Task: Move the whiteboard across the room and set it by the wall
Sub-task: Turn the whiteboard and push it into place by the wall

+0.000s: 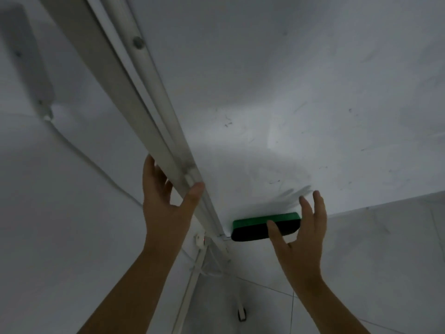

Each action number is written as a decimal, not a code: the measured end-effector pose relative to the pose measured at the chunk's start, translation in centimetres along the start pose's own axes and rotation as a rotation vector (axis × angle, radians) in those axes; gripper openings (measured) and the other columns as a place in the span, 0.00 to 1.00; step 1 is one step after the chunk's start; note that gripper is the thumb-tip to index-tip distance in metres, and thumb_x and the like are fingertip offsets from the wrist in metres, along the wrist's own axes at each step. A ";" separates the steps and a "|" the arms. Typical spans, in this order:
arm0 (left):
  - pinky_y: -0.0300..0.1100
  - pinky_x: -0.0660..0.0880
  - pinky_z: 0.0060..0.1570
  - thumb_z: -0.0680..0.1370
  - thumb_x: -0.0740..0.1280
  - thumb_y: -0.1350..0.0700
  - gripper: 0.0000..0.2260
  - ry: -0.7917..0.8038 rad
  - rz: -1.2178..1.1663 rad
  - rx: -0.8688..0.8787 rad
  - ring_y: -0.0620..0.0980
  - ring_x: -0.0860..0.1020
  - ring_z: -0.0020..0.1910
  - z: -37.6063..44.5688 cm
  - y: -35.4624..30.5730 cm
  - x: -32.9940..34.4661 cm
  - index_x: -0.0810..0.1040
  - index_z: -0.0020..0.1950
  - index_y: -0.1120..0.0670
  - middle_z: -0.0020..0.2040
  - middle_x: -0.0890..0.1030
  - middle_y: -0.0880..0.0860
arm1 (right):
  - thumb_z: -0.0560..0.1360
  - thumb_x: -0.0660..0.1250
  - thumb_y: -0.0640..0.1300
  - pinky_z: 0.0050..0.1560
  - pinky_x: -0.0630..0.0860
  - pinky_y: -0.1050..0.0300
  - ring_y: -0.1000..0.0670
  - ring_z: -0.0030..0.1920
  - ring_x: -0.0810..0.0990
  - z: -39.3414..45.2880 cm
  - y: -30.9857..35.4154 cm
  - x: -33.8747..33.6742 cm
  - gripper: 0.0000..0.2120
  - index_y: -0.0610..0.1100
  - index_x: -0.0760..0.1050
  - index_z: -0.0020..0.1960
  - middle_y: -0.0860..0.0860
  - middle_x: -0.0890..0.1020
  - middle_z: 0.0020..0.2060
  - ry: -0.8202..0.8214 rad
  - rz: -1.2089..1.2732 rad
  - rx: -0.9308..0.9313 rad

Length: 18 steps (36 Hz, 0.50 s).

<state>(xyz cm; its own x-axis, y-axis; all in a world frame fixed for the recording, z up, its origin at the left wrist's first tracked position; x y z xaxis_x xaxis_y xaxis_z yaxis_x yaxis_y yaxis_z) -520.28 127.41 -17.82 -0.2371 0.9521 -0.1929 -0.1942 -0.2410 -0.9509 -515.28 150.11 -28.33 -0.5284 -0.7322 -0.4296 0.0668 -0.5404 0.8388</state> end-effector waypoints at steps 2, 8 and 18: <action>0.53 0.70 0.66 0.62 0.69 0.52 0.37 -0.016 0.003 0.053 0.53 0.71 0.63 0.8 -2.3 0.0 0.59 0.68 0.51 0.65 0.70 0.59 | 0.71 0.57 0.65 0.74 0.48 0.55 0.52 0.73 0.45 0.8 3.1 -0.2 0.31 0.47 0.56 0.66 0.56 0.46 0.74 -0.054 -0.059 -0.241; 0.21 0.71 0.37 0.67 0.72 0.60 0.25 -0.036 0.158 0.135 0.28 0.75 0.38 2.6 -4.7 -0.1 0.65 0.60 0.54 0.40 0.74 0.37 | 0.66 0.59 0.69 0.73 0.35 0.49 0.47 0.72 0.33 4.2 6.7 2.4 0.48 0.52 0.35 0.72 0.54 0.30 0.72 -0.123 -0.278 -0.409; 0.19 0.68 0.33 0.71 0.67 0.62 0.20 -0.020 0.353 0.165 0.24 0.73 0.35 2.9 -4.6 -2.3 0.62 0.40 0.39 0.36 0.71 0.41 | 0.64 0.60 0.67 0.71 0.32 0.45 0.42 0.71 0.31 3.2 8.7 5.6 0.53 0.45 0.32 0.71 0.46 0.28 0.71 -0.174 -0.373 -0.401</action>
<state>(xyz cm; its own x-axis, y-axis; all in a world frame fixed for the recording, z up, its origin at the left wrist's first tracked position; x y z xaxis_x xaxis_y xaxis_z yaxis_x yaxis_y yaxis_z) -521.58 125.74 -12.29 -0.3352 0.8017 -0.4948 -0.2472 -0.5817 -0.7750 -520.33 142.58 -22.36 -0.7071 -0.4012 -0.5823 0.1472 -0.8890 0.4337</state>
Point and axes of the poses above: each hand's wrist, its own z-axis towards the middle knuckle, its own x-axis out of the palm, y = z × x, the point moved 10 cm from there along z, towards the middle knuckle
